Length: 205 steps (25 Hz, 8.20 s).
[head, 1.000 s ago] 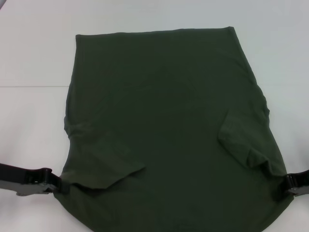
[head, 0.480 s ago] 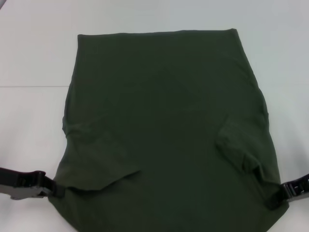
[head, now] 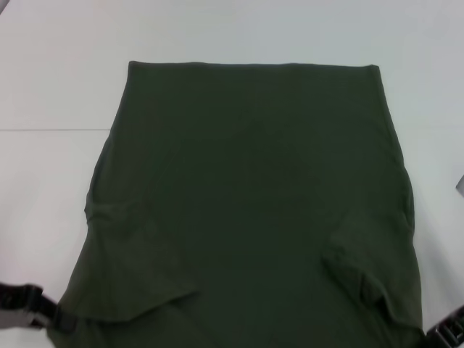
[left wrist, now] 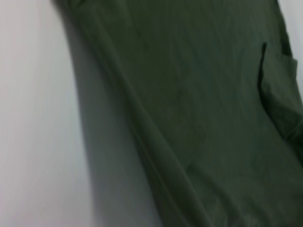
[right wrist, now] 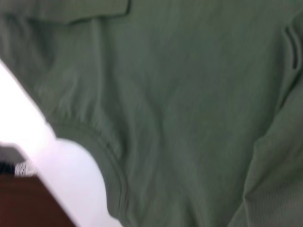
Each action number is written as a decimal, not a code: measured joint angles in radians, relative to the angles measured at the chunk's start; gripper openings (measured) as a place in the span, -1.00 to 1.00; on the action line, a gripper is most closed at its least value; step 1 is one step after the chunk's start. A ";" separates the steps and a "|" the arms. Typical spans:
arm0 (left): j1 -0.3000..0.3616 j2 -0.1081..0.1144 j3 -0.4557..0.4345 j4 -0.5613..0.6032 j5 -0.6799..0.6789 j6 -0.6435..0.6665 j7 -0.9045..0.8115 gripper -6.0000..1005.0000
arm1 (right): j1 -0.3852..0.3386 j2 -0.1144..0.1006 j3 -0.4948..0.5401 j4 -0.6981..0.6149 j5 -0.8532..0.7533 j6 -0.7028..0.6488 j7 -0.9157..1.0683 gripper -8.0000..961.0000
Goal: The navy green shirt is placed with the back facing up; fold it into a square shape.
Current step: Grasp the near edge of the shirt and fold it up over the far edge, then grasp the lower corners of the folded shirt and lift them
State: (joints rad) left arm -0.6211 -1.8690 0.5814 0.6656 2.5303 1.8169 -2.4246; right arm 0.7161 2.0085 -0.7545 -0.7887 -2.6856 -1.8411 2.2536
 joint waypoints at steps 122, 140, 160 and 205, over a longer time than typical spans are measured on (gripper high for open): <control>-0.043 -0.223 -0.353 -0.146 -0.495 -0.687 0.425 -0.90 | -0.117 0.053 0.325 0.126 0.511 0.709 -0.235 -0.77; -0.061 -0.219 -0.317 -0.144 -0.494 -0.778 0.471 -0.81 | -0.112 0.061 0.313 0.128 0.510 0.723 -0.236 -0.74; -0.079 -0.224 -0.276 -0.136 -0.495 -0.827 0.487 -0.72 | -0.102 0.063 0.314 0.127 0.514 0.749 -0.227 -0.70; 0.004 -0.047 -0.004 -0.085 -0.204 -0.474 0.259 0.46 | -0.209 0.022 0.311 0.151 0.567 0.520 -0.339 0.93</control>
State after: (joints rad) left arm -0.6170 -1.9164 0.5777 0.5807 2.3261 1.3430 -2.1655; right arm 0.5074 2.0306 -0.4439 -0.6381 -2.1184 -1.3210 1.9149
